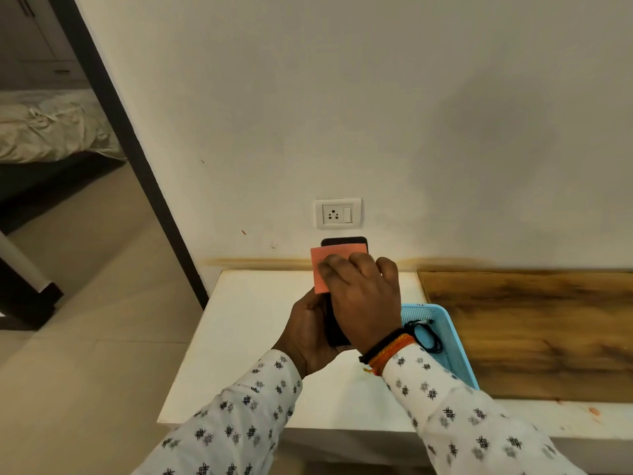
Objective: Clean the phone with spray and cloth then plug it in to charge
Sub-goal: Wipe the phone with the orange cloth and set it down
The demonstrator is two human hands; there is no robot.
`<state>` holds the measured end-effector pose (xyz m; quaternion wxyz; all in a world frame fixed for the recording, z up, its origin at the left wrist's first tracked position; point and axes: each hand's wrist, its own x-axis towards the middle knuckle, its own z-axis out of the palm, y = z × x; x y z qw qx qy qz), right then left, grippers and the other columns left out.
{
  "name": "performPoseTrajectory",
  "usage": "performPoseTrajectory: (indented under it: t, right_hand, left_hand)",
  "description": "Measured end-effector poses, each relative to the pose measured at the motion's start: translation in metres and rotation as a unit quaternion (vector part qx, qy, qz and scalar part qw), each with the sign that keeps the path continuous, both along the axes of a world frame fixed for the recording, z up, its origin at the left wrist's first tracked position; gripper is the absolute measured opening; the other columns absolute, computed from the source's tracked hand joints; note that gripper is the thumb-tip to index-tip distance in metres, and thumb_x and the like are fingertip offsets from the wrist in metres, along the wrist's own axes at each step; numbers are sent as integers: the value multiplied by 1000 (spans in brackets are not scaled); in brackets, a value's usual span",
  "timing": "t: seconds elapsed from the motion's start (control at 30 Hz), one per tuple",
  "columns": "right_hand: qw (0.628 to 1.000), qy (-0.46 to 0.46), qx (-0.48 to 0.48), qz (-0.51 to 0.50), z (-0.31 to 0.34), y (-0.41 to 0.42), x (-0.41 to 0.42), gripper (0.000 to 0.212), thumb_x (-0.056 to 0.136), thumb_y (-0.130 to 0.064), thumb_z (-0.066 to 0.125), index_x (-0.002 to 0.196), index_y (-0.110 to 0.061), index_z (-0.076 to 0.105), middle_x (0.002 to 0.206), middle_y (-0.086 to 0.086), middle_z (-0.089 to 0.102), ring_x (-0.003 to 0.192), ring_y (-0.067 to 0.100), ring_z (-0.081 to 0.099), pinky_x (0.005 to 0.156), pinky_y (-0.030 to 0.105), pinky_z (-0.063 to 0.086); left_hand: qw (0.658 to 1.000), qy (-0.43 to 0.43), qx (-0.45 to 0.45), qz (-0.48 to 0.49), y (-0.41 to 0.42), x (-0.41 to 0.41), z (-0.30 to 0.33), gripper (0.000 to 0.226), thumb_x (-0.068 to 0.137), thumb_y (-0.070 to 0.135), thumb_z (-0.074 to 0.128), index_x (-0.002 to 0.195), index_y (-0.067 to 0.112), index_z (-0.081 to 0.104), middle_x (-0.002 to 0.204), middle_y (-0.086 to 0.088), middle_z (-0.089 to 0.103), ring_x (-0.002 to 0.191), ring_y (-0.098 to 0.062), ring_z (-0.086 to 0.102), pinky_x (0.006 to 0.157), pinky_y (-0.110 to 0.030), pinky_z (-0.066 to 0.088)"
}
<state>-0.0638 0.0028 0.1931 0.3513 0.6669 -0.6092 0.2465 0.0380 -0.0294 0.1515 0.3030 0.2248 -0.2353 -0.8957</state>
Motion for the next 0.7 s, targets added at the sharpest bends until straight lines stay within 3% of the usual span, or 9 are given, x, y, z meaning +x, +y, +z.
performPoseTrajectory:
  t: [0.07,0.17,0.33,0.4,0.57,0.7]
  right_hand:
    - [999,-28,-10,-15,4,-1,-5,28,84,-23,59,109,-23,70,114,-6,69,98,24,60,83,42,36]
    - [998,-52,-10,-25,11,-5,-6,28,85,-24,57,109,-22,71,113,-5,69,98,25,60,83,41,35]
    - [998,-20,54,-10,10,-5,7,33,85,-23,51,112,-21,69,115,-3,68,100,25,61,86,42,33]
    - [997,1,82,0,1,2,9,35,84,-25,50,114,-21,68,116,-2,67,102,25,61,89,43,35]
    - [994,-11,103,24,-24,20,8,43,76,-29,75,117,-19,67,116,1,68,102,26,62,89,45,47]
    - [994,22,78,68,-43,33,9,39,78,-24,71,116,-19,66,115,1,67,102,26,62,90,46,47]
  left_hand:
    - [1000,-15,-15,-13,-2,3,-3,47,91,53,51,112,20,77,118,-11,73,101,-33,72,75,-47,59]
    - [999,-48,-6,1,-4,3,-8,56,94,60,43,120,20,73,128,-13,68,109,-36,69,80,-52,58]
    - [1000,-10,-15,5,-3,3,-6,44,82,50,58,105,20,80,111,-9,76,95,-29,74,72,-41,60]
    - [1000,-5,1,11,-6,6,-6,42,84,46,62,112,18,77,112,-7,75,98,-28,73,77,-39,59]
    - [999,-29,14,16,-12,13,-10,67,92,64,48,131,13,65,127,-13,67,107,-31,68,93,-41,51]
    - [1000,-10,-20,11,-20,16,-6,77,95,67,38,135,5,59,128,-17,63,116,-33,59,107,-45,42]
